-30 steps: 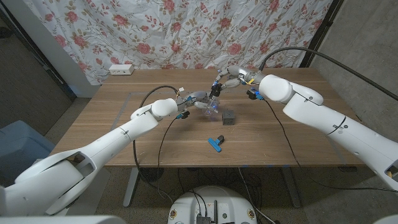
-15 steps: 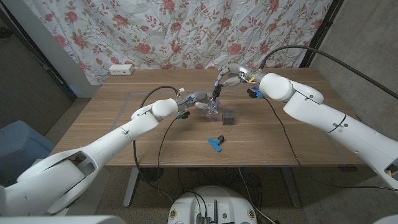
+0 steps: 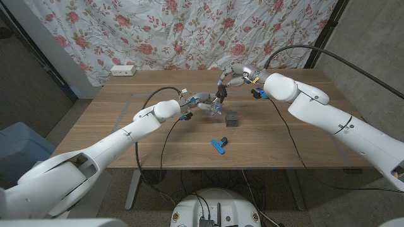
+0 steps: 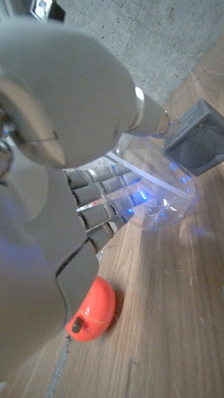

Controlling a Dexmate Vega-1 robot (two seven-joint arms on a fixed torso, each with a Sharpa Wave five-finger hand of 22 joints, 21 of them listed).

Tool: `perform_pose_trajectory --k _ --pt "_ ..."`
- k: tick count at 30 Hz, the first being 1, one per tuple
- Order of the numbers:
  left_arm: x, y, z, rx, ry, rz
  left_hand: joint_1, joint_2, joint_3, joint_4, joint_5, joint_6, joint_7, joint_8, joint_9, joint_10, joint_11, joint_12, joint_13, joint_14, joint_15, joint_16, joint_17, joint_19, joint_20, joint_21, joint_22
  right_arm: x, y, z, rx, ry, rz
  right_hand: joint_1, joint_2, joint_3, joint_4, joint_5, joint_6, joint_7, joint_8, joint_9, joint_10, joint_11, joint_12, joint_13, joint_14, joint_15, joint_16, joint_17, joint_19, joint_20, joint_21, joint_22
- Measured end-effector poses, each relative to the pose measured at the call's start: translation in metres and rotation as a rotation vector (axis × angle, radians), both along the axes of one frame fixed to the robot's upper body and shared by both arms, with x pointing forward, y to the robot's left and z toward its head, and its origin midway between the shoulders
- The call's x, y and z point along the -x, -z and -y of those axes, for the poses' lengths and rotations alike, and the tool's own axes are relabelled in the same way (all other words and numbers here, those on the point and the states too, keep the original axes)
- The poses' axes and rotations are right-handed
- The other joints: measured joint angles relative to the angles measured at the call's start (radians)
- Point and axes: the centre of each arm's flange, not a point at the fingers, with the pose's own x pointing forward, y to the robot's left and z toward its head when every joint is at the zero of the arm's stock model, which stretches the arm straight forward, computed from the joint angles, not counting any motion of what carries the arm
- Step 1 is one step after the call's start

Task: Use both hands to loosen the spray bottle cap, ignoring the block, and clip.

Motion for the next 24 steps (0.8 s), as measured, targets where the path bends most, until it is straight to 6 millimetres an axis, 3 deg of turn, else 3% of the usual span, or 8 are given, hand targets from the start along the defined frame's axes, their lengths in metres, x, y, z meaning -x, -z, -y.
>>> perform_pose_trajectory --k 5,11,15,24 --pt "0.000 0.001 -0.002 0.005 -0.003 0.003 0.000 0.000 0.000 0.000 0.000 0.002 -0.002 0.001 0.000 0.002 -0.002 0.000 0.000 0.005 -0.003 0.000 0.000 0.000 0.000 0.000 0.000 0.003 -0.004 0.003 -0.002 0.006 0.008 -0.008 -0.008 -0.013 0.005 0.000 -0.039 -0.001 -0.030 -0.018 -0.011 0.011 -0.004 0.002 -0.013 0.013 0.000 0.005 -0.004 0.004 0.000 0.000" --pt "0.001 0.000 -0.004 0.011 -0.006 0.008 0.000 0.000 0.004 -0.004 0.000 0.002 -0.002 0.001 -0.005 0.005 0.002 -0.001 0.000 0.006 -0.002 0.000 0.000 0.000 0.000 0.000 0.000 0.006 -0.009 0.006 -0.003 0.012 0.018 -0.008 -0.008 -0.019 0.008 0.000 -0.056 -0.003 -0.041 -0.027 -0.016 0.013 -0.007 0.002 -0.017 0.017 0.000 0.005 -0.004 0.004 0.000 0.000" --pt "0.002 0.000 -0.005 0.013 -0.007 0.010 0.000 0.000 0.004 -0.004 0.000 0.002 -0.002 0.004 -0.005 0.007 0.004 -0.007 0.000 0.006 -0.002 0.000 0.000 0.000 0.000 0.000 0.000 0.008 -0.011 0.009 -0.005 0.018 0.015 -0.025 -0.025 -0.038 0.016 -0.005 -0.077 0.000 -0.058 -0.038 -0.027 0.024 -0.007 0.002 -0.020 0.021 0.000 0.005 -0.005 0.014 0.000 0.000" --pt "0.002 0.000 -0.005 0.018 -0.006 0.016 0.000 0.000 0.008 -0.008 0.000 0.000 -0.004 0.004 -0.009 0.007 0.004 -0.008 0.000 0.006 -0.002 0.000 0.005 0.000 0.000 0.000 0.000 0.012 -0.013 0.014 -0.005 0.020 0.007 -0.143 -0.042 -0.093 0.044 -0.014 -0.140 0.003 -0.103 -0.063 -0.065 0.061 -0.011 0.002 -0.033 0.063 -0.013 0.005 -0.007 0.044 0.000 0.000"
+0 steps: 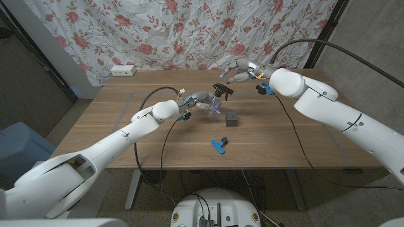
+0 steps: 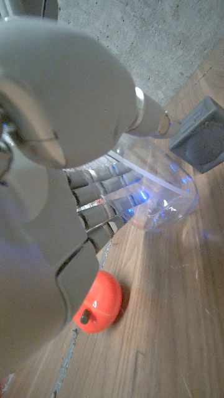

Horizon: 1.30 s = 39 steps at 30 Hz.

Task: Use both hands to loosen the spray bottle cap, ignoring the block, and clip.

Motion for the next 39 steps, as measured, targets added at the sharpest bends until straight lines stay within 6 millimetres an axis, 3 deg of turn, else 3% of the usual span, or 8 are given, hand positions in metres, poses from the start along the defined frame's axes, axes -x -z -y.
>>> perform_pose_trajectory --k 5,12,18,26,39 --pt "0.0001 -0.0001 -0.0002 0.001 0.000 0.002 0.000 0.000 0.000 0.000 0.000 0.000 0.000 0.000 0.000 0.004 0.004 0.000 0.000 0.000 0.000 0.000 0.000 0.000 0.000 0.000 0.000 0.0020 -0.0012 0.0032 0.007 0.001 -0.004 -0.054 -0.004 -0.027 0.014 -0.006 -0.028 0.000 -0.019 -0.008 -0.017 0.017 -0.003 0.000 -0.013 0.016 -0.004 0.000 -0.003 0.015 0.000 0.000" --pt "0.0000 0.0008 -0.0010 0.003 -0.003 0.002 0.000 0.000 0.000 0.000 0.000 0.002 0.003 0.004 -0.005 0.005 0.005 0.000 0.000 0.000 0.000 0.007 0.005 0.000 0.000 0.000 0.000 0.0035 -0.0013 0.0055 0.031 -0.004 -0.020 -0.142 -0.043 -0.067 0.031 -0.023 -0.062 0.003 -0.039 -0.015 -0.034 0.035 -0.003 0.000 -0.021 0.038 -0.015 0.000 -0.006 0.027 0.000 0.000" --pt "0.0004 0.0004 -0.0010 0.003 -0.002 0.004 0.000 0.000 0.000 0.000 0.000 0.002 0.003 0.004 -0.005 0.007 0.004 0.000 0.002 0.000 0.000 0.007 0.003 0.000 0.000 0.000 0.000 0.0040 0.0001 0.0042 0.062 -0.010 -0.030 -0.217 -0.054 -0.096 0.041 -0.038 -0.109 0.005 -0.062 -0.019 -0.052 0.052 -0.003 0.000 -0.030 0.048 -0.025 0.000 -0.014 0.035 0.000 0.000" --pt "0.0002 0.0000 -0.0014 0.003 -0.004 0.004 0.000 0.000 0.000 0.000 0.000 0.007 -0.001 0.008 -0.009 0.009 0.002 -0.006 0.003 0.000 0.000 0.007 0.002 0.000 0.000 0.000 0.000 0.0025 0.0024 0.0025 0.102 -0.006 -0.040 -0.277 -0.067 -0.117 0.048 -0.046 -0.159 0.020 -0.093 -0.019 -0.076 0.070 -0.003 0.000 -0.038 0.055 -0.034 0.000 -0.028 0.050 0.000 0.000" --pt "-0.0025 -0.0028 -0.0023 -0.001 -0.004 0.003 0.000 0.000 0.000 0.000 0.000 0.008 -0.003 0.008 -0.011 0.009 0.001 -0.009 0.003 0.000 0.000 0.007 0.002 0.000 0.000 0.000 0.000 -0.0031 0.0066 -0.0003 0.141 0.003 -0.058 -0.326 -0.084 -0.134 0.051 -0.046 -0.212 0.019 -0.115 -0.019 -0.091 0.073 -0.003 0.000 -0.052 0.058 -0.042 0.000 -0.039 0.060 -0.004 0.000"
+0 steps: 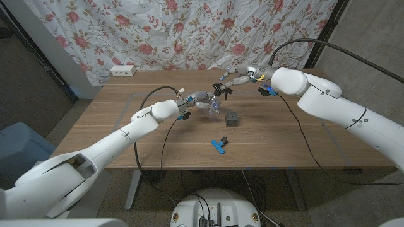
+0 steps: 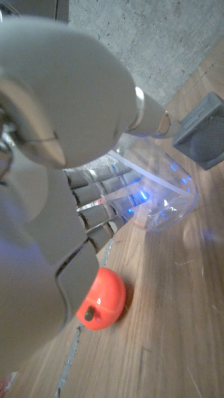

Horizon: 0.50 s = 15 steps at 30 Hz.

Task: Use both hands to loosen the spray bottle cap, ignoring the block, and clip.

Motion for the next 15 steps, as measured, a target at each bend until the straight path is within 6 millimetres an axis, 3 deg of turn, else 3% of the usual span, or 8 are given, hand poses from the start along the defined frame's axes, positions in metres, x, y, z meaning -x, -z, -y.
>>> perform_pose_trajectory --k 15 --pt "-0.0022 -0.0013 0.0018 -0.005 0.007 -0.003 0.000 0.000 0.000 0.000 0.000 0.001 -0.002 0.004 -0.006 0.003 -0.003 -0.007 0.000 0.000 0.000 0.000 0.000 0.000 0.000 0.000 0.000 -0.0080 0.0044 -0.0030 0.026 0.012 -0.015 -0.017 -0.001 -0.002 -0.002 0.000 -0.025 0.000 -0.011 0.000 -0.018 0.007 0.000 0.000 -0.011 0.000 0.000 -0.003 -0.005 0.005 0.000 0.000"
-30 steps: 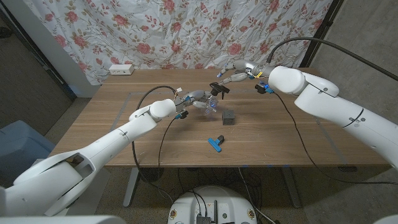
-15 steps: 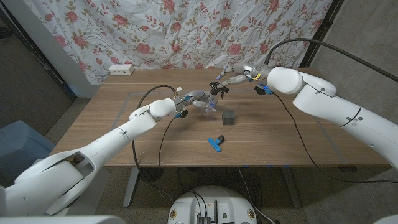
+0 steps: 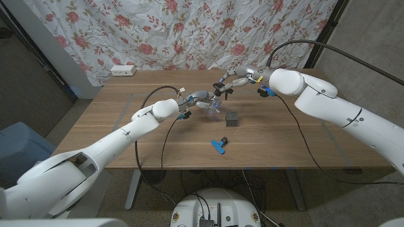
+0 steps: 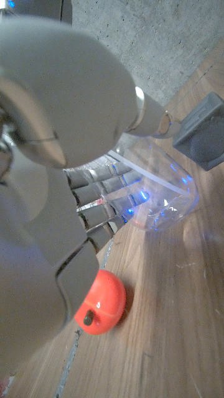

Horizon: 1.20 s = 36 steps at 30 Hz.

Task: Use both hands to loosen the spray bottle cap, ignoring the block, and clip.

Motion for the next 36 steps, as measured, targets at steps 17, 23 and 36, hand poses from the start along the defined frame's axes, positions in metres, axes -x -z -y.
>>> perform_pose_trajectory --k 17,23,36 --pt "0.0000 0.0019 0.0000 0.003 0.000 -0.003 0.000 0.000 0.004 -0.004 0.000 0.000 0.000 0.003 -0.005 0.000 0.000 -0.004 0.000 0.000 0.000 0.000 0.002 0.000 0.000 0.000 0.000 -0.0066 0.0056 -0.0003 -0.005 0.021 -0.001 0.051 0.047 0.035 -0.052 0.000 0.031 -0.020 0.005 0.003 -0.003 -0.004 0.000 0.000 0.010 -0.005 -0.003 -0.005 0.013 -0.013 0.002 0.000" --pt "0.0007 0.0033 0.0003 0.004 0.001 -0.005 0.000 0.000 0.004 -0.004 0.000 -0.001 0.000 0.003 -0.006 0.000 0.000 -0.007 0.000 0.000 0.000 0.000 0.003 0.000 0.000 0.000 0.000 -0.0078 0.0075 -0.0001 -0.011 0.023 -0.003 0.089 0.065 0.053 -0.070 0.005 0.040 -0.022 0.013 0.003 0.004 -0.018 0.004 0.000 0.013 -0.005 0.000 -0.005 0.020 -0.020 0.004 0.000" --pt "0.0020 0.0059 0.0006 0.006 0.001 -0.008 0.000 0.000 0.006 -0.006 0.000 -0.001 0.000 0.007 -0.011 0.000 0.000 -0.011 0.000 0.000 0.000 0.000 0.002 0.000 0.000 0.000 0.000 -0.0074 0.0083 0.0028 -0.040 0.012 -0.008 0.170 0.093 0.082 -0.095 0.005 0.090 -0.021 0.042 0.015 0.007 -0.040 0.004 0.000 0.026 -0.018 0.000 -0.009 0.031 -0.031 0.004 0.000"
